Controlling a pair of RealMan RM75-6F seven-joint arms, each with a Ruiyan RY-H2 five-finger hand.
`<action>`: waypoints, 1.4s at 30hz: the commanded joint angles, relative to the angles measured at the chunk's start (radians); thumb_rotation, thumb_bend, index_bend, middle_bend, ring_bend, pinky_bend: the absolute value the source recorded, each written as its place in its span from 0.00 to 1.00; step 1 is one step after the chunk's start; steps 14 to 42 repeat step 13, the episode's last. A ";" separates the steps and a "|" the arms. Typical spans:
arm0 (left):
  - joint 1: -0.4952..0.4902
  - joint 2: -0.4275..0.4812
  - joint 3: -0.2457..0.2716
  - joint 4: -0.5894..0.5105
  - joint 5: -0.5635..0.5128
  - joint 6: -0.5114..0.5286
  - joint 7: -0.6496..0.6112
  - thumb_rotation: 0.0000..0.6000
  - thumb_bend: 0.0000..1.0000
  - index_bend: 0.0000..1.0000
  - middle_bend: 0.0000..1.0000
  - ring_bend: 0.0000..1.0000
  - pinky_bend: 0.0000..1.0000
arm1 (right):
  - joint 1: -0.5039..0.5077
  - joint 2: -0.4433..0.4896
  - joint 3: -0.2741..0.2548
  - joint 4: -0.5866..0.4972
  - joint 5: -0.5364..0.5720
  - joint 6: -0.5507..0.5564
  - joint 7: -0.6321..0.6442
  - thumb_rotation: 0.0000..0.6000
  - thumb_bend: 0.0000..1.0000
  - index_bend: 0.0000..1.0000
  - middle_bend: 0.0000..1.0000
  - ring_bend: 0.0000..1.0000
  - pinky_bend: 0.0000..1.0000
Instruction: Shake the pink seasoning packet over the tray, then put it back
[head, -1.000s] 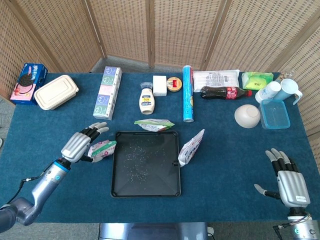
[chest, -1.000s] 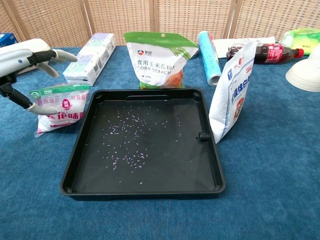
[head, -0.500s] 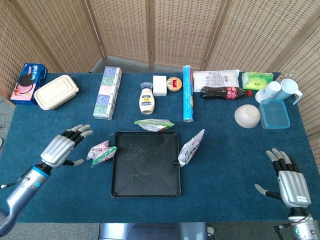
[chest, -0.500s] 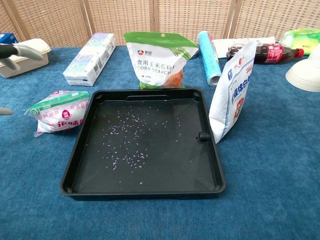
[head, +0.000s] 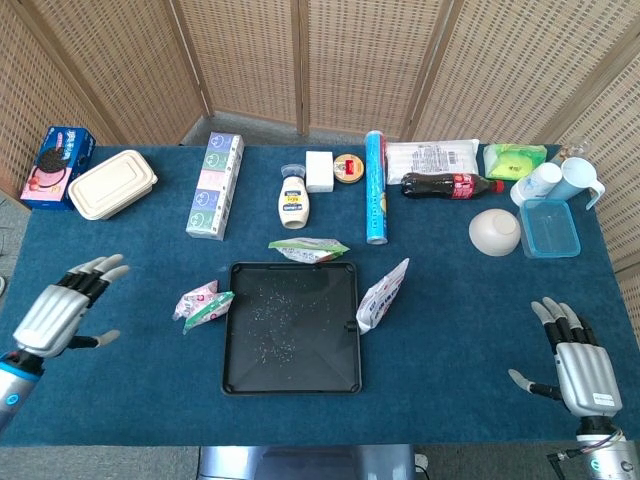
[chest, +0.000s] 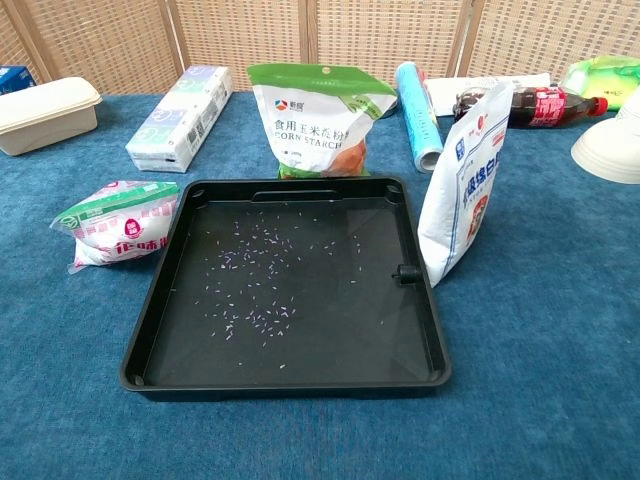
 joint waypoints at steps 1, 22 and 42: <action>0.066 0.020 -0.005 -0.039 -0.055 0.055 0.071 1.00 0.03 0.05 0.00 0.00 0.11 | -0.002 -0.008 0.006 0.010 -0.003 0.016 -0.020 0.77 0.00 0.00 0.00 0.05 0.05; 0.196 -0.010 -0.025 -0.089 -0.133 0.140 0.160 1.00 0.03 0.05 0.00 0.00 0.04 | -0.023 -0.039 0.024 0.031 -0.027 0.094 -0.054 0.76 0.00 0.00 0.00 0.04 0.02; 0.196 -0.010 -0.025 -0.089 -0.133 0.140 0.160 1.00 0.03 0.05 0.00 0.00 0.04 | -0.023 -0.039 0.024 0.031 -0.027 0.094 -0.054 0.76 0.00 0.00 0.00 0.04 0.02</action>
